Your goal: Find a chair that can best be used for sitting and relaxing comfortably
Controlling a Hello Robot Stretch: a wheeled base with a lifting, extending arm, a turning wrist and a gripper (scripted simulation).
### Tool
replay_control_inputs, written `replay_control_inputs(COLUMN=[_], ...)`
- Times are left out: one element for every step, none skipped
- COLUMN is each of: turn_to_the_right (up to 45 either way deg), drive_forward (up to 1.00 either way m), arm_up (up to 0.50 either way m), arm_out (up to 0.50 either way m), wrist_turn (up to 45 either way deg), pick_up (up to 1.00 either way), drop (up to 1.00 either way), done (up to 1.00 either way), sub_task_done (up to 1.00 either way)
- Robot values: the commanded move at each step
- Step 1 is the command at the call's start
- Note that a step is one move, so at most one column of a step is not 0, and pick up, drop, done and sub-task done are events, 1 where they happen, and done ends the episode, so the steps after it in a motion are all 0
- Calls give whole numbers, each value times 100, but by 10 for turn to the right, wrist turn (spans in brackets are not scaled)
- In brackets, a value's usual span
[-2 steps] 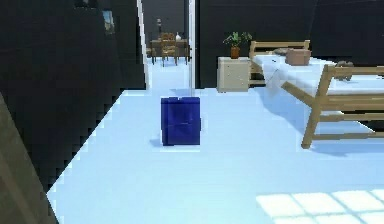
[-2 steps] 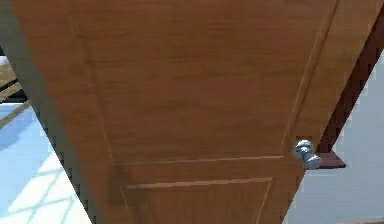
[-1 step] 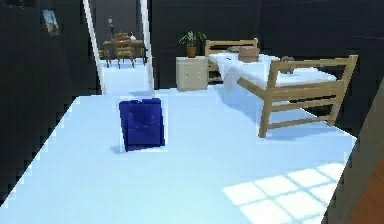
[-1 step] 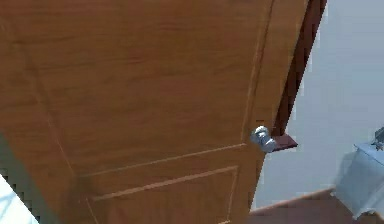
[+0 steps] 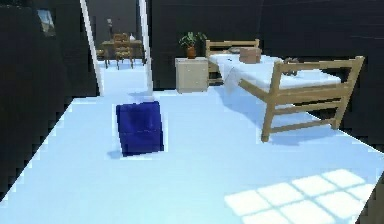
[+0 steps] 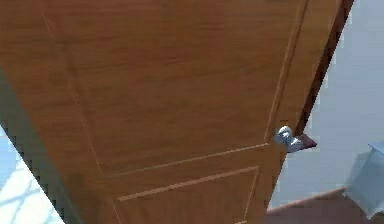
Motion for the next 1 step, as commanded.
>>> replay_control_inputs(turn_to_the_right=[-120], drive_forward=[0], arm_up=[0], arm_out=[0], wrist_turn=[0], pick_up=[0], drop=[0], done=[0], sub_task_done=[0])
